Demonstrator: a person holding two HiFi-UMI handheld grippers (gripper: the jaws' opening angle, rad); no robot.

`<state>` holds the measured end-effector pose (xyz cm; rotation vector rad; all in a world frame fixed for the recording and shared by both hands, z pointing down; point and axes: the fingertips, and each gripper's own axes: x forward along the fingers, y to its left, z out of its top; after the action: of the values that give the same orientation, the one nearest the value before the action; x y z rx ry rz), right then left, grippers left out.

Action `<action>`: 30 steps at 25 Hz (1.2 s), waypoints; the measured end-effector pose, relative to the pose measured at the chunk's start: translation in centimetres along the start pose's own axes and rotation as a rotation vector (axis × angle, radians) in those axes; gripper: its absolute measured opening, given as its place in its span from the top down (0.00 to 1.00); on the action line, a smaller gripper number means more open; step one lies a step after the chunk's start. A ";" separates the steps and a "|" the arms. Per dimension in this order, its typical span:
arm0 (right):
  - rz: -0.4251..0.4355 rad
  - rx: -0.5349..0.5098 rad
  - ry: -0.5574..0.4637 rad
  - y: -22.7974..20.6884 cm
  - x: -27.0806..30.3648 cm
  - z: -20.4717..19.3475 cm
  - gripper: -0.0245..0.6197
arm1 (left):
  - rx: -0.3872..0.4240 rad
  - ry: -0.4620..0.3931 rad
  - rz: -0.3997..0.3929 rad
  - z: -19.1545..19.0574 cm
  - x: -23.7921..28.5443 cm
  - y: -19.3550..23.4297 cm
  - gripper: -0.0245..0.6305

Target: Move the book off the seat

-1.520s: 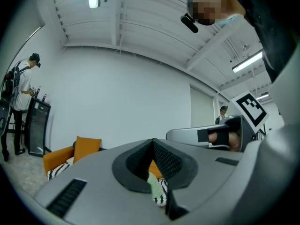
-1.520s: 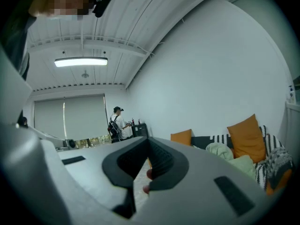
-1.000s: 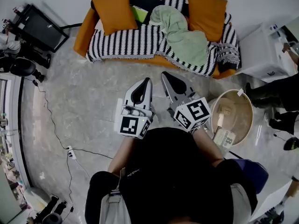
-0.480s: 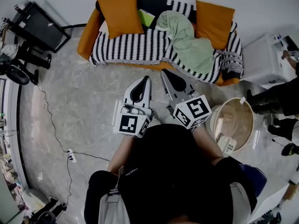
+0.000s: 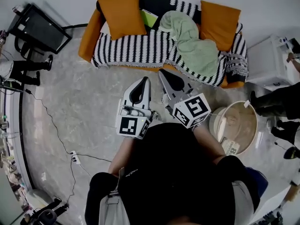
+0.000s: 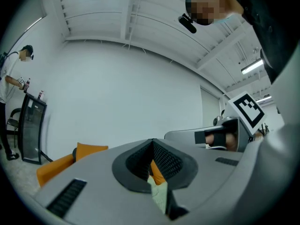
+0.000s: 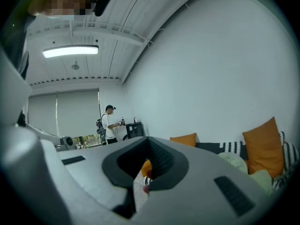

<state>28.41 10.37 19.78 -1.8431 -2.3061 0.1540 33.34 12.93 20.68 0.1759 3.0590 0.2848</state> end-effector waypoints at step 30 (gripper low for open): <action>0.100 0.057 0.011 -25.8 17.6 4.6 0.94 | 0.027 0.031 0.175 -0.8 27.7 7.7 0.95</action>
<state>-0.88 21.90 21.73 -1.9262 -2.1800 0.2204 6.62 23.65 21.46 0.4462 3.0831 0.2575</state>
